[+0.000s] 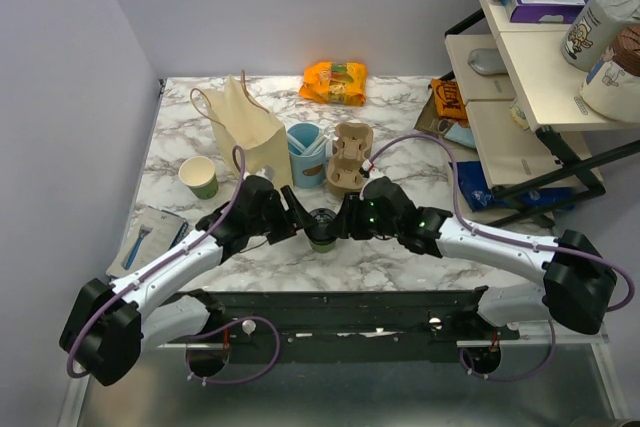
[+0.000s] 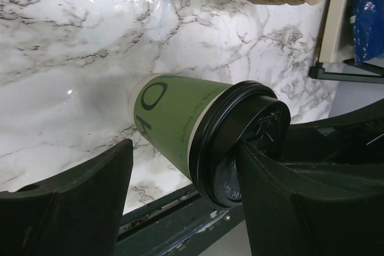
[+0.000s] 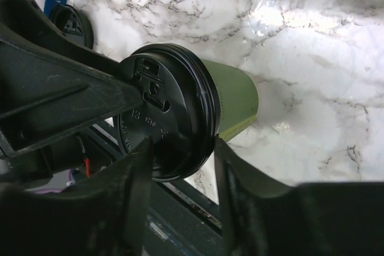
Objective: Pack the takeout coffee
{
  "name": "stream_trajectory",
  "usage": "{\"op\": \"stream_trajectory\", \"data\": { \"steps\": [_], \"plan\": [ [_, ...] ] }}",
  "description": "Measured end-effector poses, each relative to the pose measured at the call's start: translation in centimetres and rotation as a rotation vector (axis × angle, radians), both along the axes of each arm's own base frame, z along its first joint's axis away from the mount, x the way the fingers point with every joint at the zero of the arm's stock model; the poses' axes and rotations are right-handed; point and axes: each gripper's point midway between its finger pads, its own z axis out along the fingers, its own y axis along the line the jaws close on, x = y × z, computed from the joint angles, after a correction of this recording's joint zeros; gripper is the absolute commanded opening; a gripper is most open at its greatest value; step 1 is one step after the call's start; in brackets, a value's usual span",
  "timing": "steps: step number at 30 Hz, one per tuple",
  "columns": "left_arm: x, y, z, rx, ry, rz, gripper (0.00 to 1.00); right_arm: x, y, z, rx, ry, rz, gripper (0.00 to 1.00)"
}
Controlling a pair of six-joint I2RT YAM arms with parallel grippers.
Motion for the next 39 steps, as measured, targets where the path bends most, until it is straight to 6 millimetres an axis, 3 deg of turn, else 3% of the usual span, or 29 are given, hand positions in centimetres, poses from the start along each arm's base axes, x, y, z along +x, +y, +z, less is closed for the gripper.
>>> {"op": "stream_trajectory", "data": {
  "steps": [3, 4, 6, 8, 10, 14, 15, 19, 21, 23, 28, 32, 39],
  "plan": [
    [0.0, -0.2, -0.1, -0.035, -0.009, 0.001, 0.62, 0.1, 0.1, 0.0, 0.017, 0.003, -0.006, 0.40],
    [0.0, -0.3, -0.1, -0.048, -0.013, 0.003, 0.62, 0.2, 0.2, 0.0, 0.020, 0.002, -0.008, 0.33],
    [0.0, -0.4, 0.1, -0.067, -0.024, 0.008, 0.56, 0.4, 0.3, -0.1, 0.021, 0.000, -0.007, 0.28],
    [0.0, -0.3, 0.1, -0.078, -0.028, 0.015, 0.55, 0.5, 0.5, -0.2, 0.025, -0.004, -0.007, 0.19],
    [0.0, -0.3, 0.2, -0.093, -0.035, 0.023, 0.55, 0.8, 0.6, -0.3, 0.027, -0.013, -0.002, 0.17],
    [-0.4, 0.1, 0.1, -0.114, -0.039, 0.037, 0.58, 1.8, 0.7, -0.5, 0.022, -0.057, 0.034, 0.27],
    [-0.6, 0.2, 0.2, -0.119, -0.042, 0.039, 0.66, 2.0, 0.8, -0.5, 0.020, -0.069, 0.058, 0.29],
    [-1.9, 0.9, -0.3, -0.124, -0.036, 0.038, 0.82, 2.8, 1.4, -0.3, -0.006, -0.125, 0.175, 0.46],
    [-2.6, 1.2, -0.4, -0.128, -0.031, 0.029, 0.91, 3.0, 1.9, 0.0, -0.034, -0.155, 0.241, 0.50],
    [-3.3, 1.3, -0.5, -0.130, -0.026, 0.015, 0.98, 3.2, 2.2, 0.3, -0.066, -0.184, 0.300, 0.61],
    [-4.1, 1.9, -0.6, -0.090, -0.001, 0.003, 0.99, 3.4, 2.3, 0.6, -0.136, -0.180, 0.380, 0.75],
    [-4.0, 2.2, 0.3, -0.050, -0.005, -0.002, 0.99, 3.6, 2.2, 1.6, -0.162, -0.164, 0.389, 0.80],
    [-2.7, 3.2, 2.6, 0.025, -0.046, 0.034, 0.99, 3.7, 1.6, 2.5, -0.167, -0.128, 0.335, 0.82]
  ]
}}
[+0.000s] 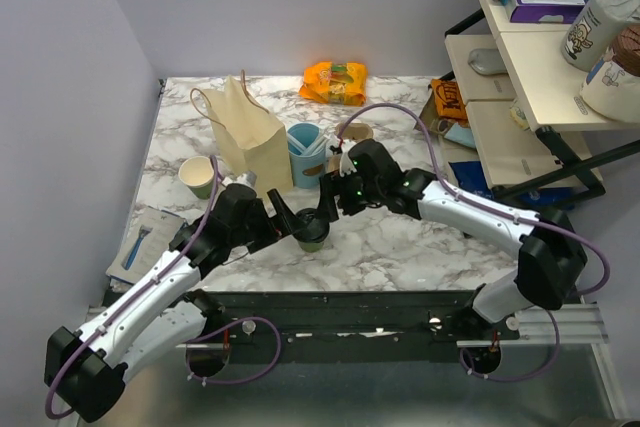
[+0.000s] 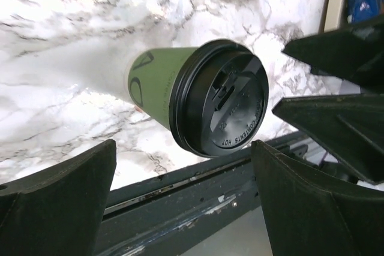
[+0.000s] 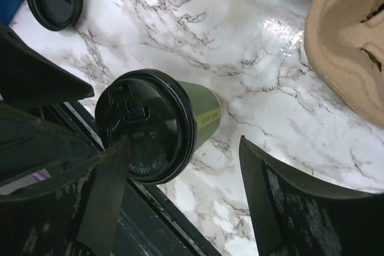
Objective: Pack the takeout coffee
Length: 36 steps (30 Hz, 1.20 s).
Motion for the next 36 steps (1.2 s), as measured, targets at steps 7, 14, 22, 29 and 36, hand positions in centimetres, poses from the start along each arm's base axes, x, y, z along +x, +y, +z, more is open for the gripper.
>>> {"op": "stream_trajectory", "data": {
  "steps": [7, 14, 22, 29, 36],
  "plan": [
    [1.4, 0.6, 1.0, 0.047, -0.024, 0.042, 0.99, -2.0, -2.3, 0.0, 0.110, 0.077, -0.177, 0.81],
    [2.1, 0.2, -0.6, 0.089, 0.017, 0.028, 0.99, -2.3, -0.5, 0.6, 0.214, 0.118, -0.239, 0.78],
    [2.8, -0.6, -0.5, 0.054, -0.003, 0.011, 0.96, -2.2, 0.4, -1.4, 0.222, 0.175, -0.272, 0.70],
    [2.1, -0.9, -2.7, 0.037, 0.037, -0.010, 0.91, -2.6, 0.5, -3.1, 0.206, 0.219, -0.274, 0.59],
    [2.3, -1.7, -2.9, -0.027, 0.027, -0.010, 0.80, -2.8, 1.6, -3.0, 0.258, 0.238, -0.240, 0.39]
  ]
}}
